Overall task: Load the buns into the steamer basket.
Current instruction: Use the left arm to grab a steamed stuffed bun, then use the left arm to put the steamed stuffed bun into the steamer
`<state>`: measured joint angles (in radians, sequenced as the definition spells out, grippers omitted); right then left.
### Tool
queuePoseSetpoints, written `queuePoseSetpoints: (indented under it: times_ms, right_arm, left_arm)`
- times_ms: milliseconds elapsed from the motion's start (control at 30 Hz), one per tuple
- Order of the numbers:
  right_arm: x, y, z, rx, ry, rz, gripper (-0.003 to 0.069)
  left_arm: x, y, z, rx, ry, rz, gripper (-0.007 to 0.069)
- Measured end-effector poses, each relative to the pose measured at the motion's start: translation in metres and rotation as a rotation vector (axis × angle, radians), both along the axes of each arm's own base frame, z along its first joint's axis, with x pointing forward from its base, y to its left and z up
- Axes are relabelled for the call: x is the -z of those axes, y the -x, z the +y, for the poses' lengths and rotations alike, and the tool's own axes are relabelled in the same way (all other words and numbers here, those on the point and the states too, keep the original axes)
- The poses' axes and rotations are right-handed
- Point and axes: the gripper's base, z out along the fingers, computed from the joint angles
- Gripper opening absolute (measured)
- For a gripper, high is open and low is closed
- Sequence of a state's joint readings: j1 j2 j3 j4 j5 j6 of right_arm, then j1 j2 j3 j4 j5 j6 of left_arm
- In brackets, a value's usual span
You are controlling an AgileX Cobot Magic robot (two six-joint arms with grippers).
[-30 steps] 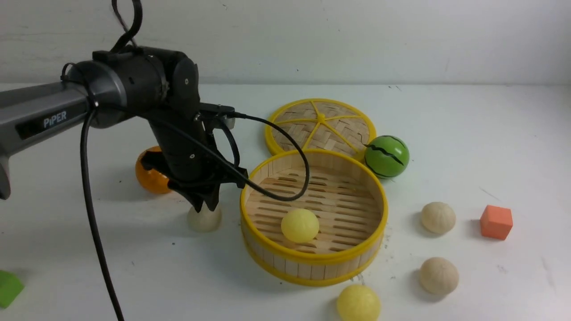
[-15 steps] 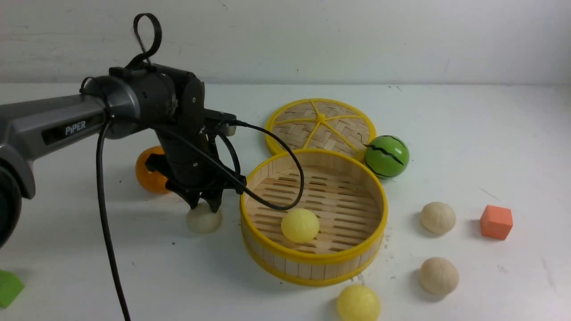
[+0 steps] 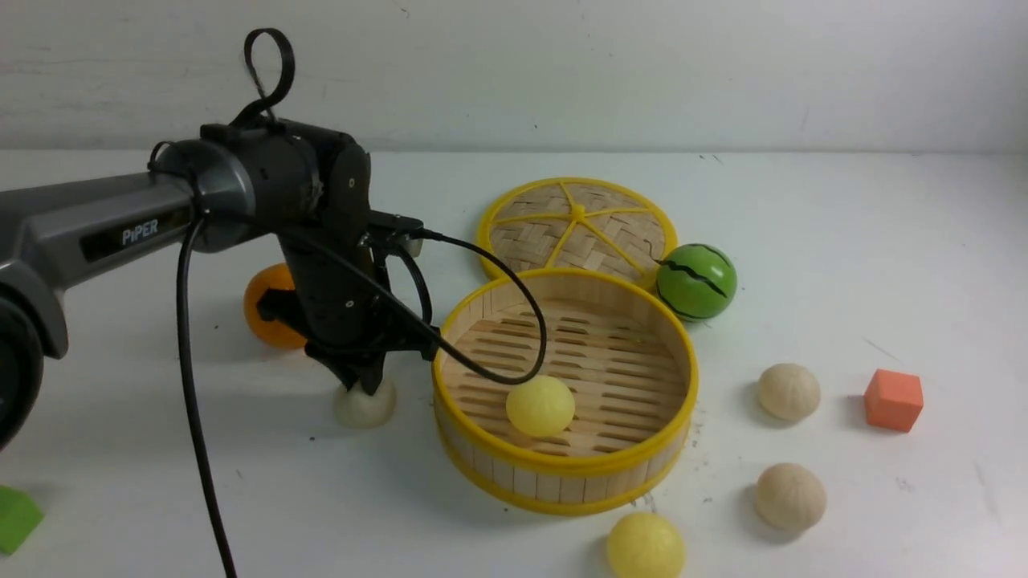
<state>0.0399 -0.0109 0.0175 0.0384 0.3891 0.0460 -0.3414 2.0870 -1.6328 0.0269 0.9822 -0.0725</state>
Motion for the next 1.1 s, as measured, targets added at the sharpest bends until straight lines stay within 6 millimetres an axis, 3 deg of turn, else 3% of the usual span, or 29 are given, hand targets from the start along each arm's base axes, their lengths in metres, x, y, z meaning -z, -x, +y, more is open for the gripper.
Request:
queuePoseSetpoints:
  times_ms: [100, 200, 300, 333, 367, 400, 433, 467, 533, 600, 633, 733, 833, 967, 1067, 1100]
  right_arm:
    - [0.0, 0.0, 0.0, 0.0, 0.0, 0.0, 0.0241]
    - [0.0, 0.0, 0.0, 0.0, 0.0, 0.0, 0.0241]
    - [0.0, 0.0, 0.0, 0.0, 0.0, 0.0, 0.0241]
    - [0.0, 0.0, 0.0, 0.0, 0.0, 0.0, 0.0241]
    - [0.0, 0.0, 0.0, 0.0, 0.0, 0.0, 0.0241]
    - [0.0, 0.0, 0.0, 0.0, 0.0, 0.0, 0.0241]
    - [0.0, 0.0, 0.0, 0.0, 0.0, 0.0, 0.0241]
    - [0.0, 0.0, 0.0, 0.0, 0.0, 0.0, 0.0241]
    - [0.0, 0.0, 0.0, 0.0, 0.0, 0.0, 0.0241]
    - [0.0, 0.0, 0.0, 0.0, 0.0, 0.0, 0.0241]
    - [0.0, 0.0, 0.0, 0.0, 0.0, 0.0, 0.0241]
    - [0.0, 0.0, 0.0, 0.0, 0.0, 0.0, 0.0241]
    - [0.0, 0.0, 0.0, 0.0, 0.0, 0.0, 0.0241]
    - [0.0, 0.0, 0.0, 0.0, 0.0, 0.0, 0.0241]
    - [0.0, 0.0, 0.0, 0.0, 0.001, 0.0, 0.0241]
    - [0.0, 0.0, 0.0, 0.0, 0.001, 0.0, 0.0241]
  left_arm:
    - [-0.005, 0.003, 0.0, -0.008, 0.001, 0.025, -0.0008]
    - [-0.03, 0.009, 0.0, -0.02, 0.019, 0.051, -0.001]
    - [-0.085, 0.019, -0.01, 0.014, 0.105, -0.002, -0.001]
    - [-0.088, 0.02, -0.012, 0.024, 0.112, -0.009, -0.001]
    - [-0.113, 0.024, -0.023, 0.077, 0.16, -0.065, -0.001]
    - [-0.119, 0.025, -0.027, 0.092, 0.173, -0.079, -0.001]
    - [-0.137, 0.032, -0.049, 0.162, 0.218, -0.123, -0.001]
    - [-0.139, 0.032, -0.057, 0.185, 0.225, -0.132, -0.001]
    - [-0.14, 0.033, -0.07, 0.216, 0.228, -0.144, -0.001]
    - [-0.125, 0.024, -0.087, 0.248, 0.202, -0.153, -0.001]
    - [-0.103, 0.012, -0.096, 0.258, 0.154, -0.145, -0.001]
    - [-0.068, -0.006, -0.101, 0.26, 0.091, -0.119, 0.0008]
    - [-0.037, -0.019, -0.103, 0.258, 0.03, -0.094, 0.0076]
    - [-0.029, -0.023, -0.104, 0.248, 0.016, -0.095, 0.0219]
    - [-0.041, -0.019, -0.102, 0.197, 0.032, -0.1, 0.0375]
    - [-0.045, -0.018, -0.101, 0.185, 0.034, -0.098, 0.0393]
